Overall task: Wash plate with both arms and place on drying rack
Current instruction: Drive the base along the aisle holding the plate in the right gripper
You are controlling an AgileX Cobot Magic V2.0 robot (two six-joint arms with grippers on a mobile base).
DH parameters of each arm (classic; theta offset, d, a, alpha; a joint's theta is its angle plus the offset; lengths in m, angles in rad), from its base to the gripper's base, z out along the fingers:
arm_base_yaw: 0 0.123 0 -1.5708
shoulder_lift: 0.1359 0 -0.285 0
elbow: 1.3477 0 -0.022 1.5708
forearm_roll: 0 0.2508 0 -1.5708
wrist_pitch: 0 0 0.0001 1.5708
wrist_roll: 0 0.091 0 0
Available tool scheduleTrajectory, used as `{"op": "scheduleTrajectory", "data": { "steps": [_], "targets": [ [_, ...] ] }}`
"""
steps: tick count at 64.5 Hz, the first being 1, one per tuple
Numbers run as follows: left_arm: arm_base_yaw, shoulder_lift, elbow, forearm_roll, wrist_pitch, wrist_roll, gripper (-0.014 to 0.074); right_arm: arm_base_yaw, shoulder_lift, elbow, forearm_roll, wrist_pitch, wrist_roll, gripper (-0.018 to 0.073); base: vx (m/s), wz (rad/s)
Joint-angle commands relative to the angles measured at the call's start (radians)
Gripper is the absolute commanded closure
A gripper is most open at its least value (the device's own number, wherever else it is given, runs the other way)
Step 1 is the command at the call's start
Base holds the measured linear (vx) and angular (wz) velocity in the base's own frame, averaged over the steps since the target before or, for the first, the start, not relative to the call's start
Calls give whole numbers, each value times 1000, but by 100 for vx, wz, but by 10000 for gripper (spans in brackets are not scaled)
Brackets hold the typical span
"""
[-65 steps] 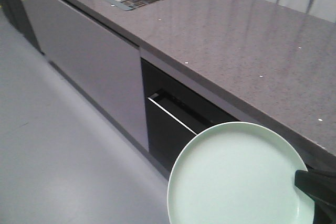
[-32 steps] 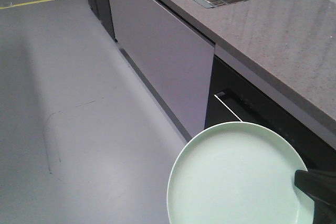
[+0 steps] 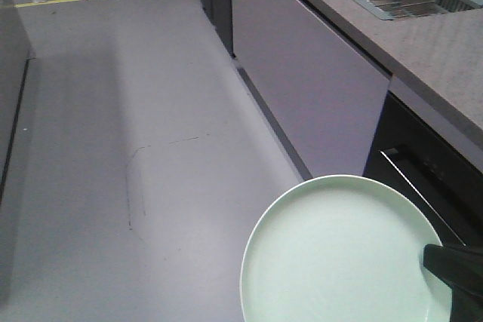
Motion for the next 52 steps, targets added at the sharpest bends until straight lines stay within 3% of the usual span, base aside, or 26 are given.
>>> {"op": "scheduleTrajectory", "data": {
  "steps": [1,52],
  "targets": [
    [-5,-13,-30,-7,-72,-7,603,-3,4,-28,51,-34,-1,561,5,45],
    [-5,-13,-30,-7,-72,-7,603,-3,4,-28,51,-33,-1,561,9,38]
  ]
}}
